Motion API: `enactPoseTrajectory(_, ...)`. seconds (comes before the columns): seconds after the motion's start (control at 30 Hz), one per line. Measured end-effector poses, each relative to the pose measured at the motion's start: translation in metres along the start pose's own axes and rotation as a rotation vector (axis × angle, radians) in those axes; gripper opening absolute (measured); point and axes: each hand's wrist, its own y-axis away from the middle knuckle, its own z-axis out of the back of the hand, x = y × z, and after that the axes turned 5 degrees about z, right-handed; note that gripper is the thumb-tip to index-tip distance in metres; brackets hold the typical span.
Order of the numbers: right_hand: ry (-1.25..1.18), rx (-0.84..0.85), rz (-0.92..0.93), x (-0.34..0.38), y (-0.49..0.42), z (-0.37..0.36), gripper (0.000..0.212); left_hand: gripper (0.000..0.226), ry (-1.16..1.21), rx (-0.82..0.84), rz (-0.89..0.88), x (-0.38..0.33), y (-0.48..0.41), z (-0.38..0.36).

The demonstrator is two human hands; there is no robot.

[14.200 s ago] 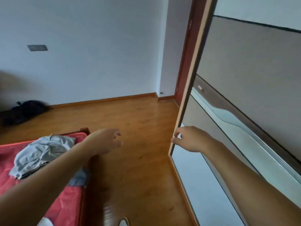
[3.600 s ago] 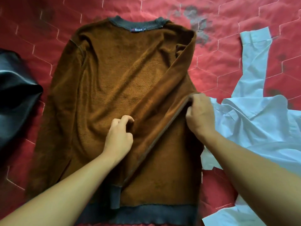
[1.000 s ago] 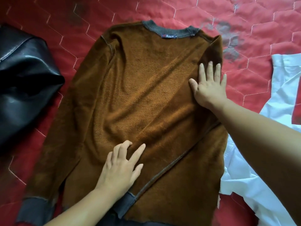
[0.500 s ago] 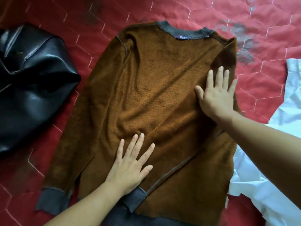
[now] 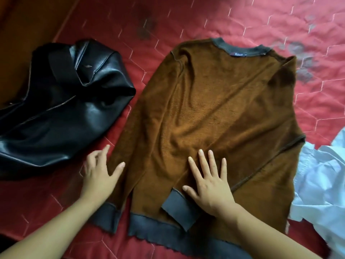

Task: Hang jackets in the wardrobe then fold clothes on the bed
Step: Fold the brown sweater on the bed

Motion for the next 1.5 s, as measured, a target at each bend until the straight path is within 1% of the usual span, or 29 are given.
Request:
enactPoseTrajectory(0.07,-0.084,-0.03,-0.034,0.008,-0.001,0.018,0.074,0.069,0.153,0.122,0.148,-0.001,-0.011,0.008)
enactPoseTrajectory(0.13,-0.235,-0.13,-0.057,0.026,-0.004,0.04,0.063,0.052,0.171,0.286,0.185,-0.012,-0.012,0.017)
enactPoseTrajectory(0.17,-0.378,-0.171,-0.068,0.038,-0.008,0.049,0.057,0.049,0.17,0.345,0.168,-0.023,-0.009,0.022)
enactPoseTrajectory(0.23,-0.851,-0.126,-0.152,0.064,-0.017,0.076,0.05,0.059,0.277,0.445,0.134,-0.06,0.004,0.038)
enactPoseTrajectory(0.27,-1.131,-0.1,-0.207,0.075,-0.02,0.09,0.051,0.06,0.377,0.508,0.082,-0.08,0.014,0.045)
enactPoseTrajectory(0.3,-1.361,-0.096,-0.25,0.08,-0.023,0.1,0.055,0.055,0.472,0.59,-0.015,-0.1,0.025,0.051)
enactPoseTrajectory(0.33,-1.53,-0.085,-0.269,0.08,-0.025,0.11,0.061,0.05,0.52,0.673,-0.137,-0.119,0.038,0.052)
enactPoseTrajectory(0.37,-1.654,-0.053,-0.263,0.074,-0.025,0.116,0.067,0.049,0.525,0.758,-0.238,-0.136,0.053,0.05)
enactPoseTrajectory(0.4,-1.743,-0.012,-0.247,0.062,-0.022,0.12,0.067,0.056,0.503,0.839,-0.295,-0.152,0.067,0.043)
enactPoseTrajectory(0.43,-1.806,0.039,-0.261,0.046,-0.018,0.119,0.06,0.063,0.459,0.93,-0.302,-0.168,0.077,0.037)
enactPoseTrajectory(0.47,-1.817,0.071,-0.315,0.029,-0.012,0.117,0.049,0.065,0.422,1.037,-0.267,-0.18,0.083,0.028)
enactPoseTrajectory(0.5,-1.728,0.067,-0.398,0.011,-0.007,0.11,0.041,0.064,0.401,1.153,-0.218,-0.188,0.084,0.018)
enactPoseTrajectory(0.53,-1.552,0.033,-0.496,-0.006,-0.003,0.1,0.033,0.062,0.374,1.225,-0.19,-0.192,0.081,0.008)
enactPoseTrajectory(0.57,-1.358,0.007,-0.596,-0.019,0.003,0.091,0.025,0.057,0.328,1.198,-0.22,-0.192,0.075,-0.003)
enactPoseTrajectory(0.6,-1.23,-0.004,-0.665,-0.03,0.009,0.081,0.017,0.05,0.292,1.076,-0.27,-0.191,0.067,-0.014)
enactPoseTrajectory(0.63,-1.171,0.003,-0.698,-0.038,0.014,0.074,0.013,0.04,0.268,0.886,-0.29,-0.188,0.057,-0.023)
enactPoseTrajectory(0.7,-1.144,0.037,-0.705,-0.05,0.021,0.063,0.01,0.024,0.296,0.482,-0.182,-0.181,0.032,-0.036)
enactPoseTrajectory(0.73,-1.161,0.053,-0.689,-0.055,0.024,0.059,0.009,0.022,0.346,0.334,-0.098,-0.181,0.02,-0.038)
enactPoseTrajectory(0.77,-1.207,0.096,-0.661,-0.057,0.026,0.058,0.01,0.025,0.388,0.23,-0.023,-0.18,0.005,-0.039)
enactPoseTrajectory(0.83,-1.301,0.228,-0.591,-0.056,0.034,0.051,0.025,0.036,0.495,0.117,0.078,-0.183,-0.025,-0.042)
enactPoseTrajectory(0.9,-1.277,0.342,-0.521,-0.053,0.044,0.04,0.032,0.042,0.68,0.082,0.116,-0.191,-0.057,-0.041)
enactPoseTrajectory(0.97,-1.315,0.382,-0.511,-0.053,0.052,0.028,0.031,0.045,0.888,0.157,0.161,-0.206,-0.083,-0.04)
enactPoseTrajectory(1.03,-1.419,0.426,-0.538,-0.056,0.058,0.022,0.027,0.047,1.044,0.273,0.217,-0.224,-0.105,-0.039)
enactPoseTrajectory(1.1,-1.452,0.458,-0.551,-0.06,0.061,0.019,0.029,0.046,1.079,0.354,0.243,-0.24,-0.116,-0.035)
enactPoseTrajectory(1.2,-1.433,0.478,-0.562,-0.065,0.062,0.014,0.034,0.056,1.116,0.258,0.3,-0.245,-0.131,-0.027)
enactPoseTrajectory(1.27,-1.393,0.49,-0.577,-0.068,0.063,0.011,0.029,0.06,1.167,0.229,0.369,-0.238,-0.134,-0.021)
enactPoseTrajectory(1.37,-1.312,0.519,-0.561,-0.076,0.068,0.012,0.017,0.053,1.193,0.258,0.43,-0.228,-0.13,-0.023)
enactPoseTrajectory(1.47,-1.264,0.458,-0.538,-0.086,0.076,0.011,0.014,0.042,1.212,0.245,0.432,-0.223,-0.13,-0.022)
enactPoseTrajectory(1.5,-1.237,0.453,-0.521,-0.089,0.079,0.012,0.014,0.039,1.177,0.24,0.417,-0.222,-0.13,-0.023)
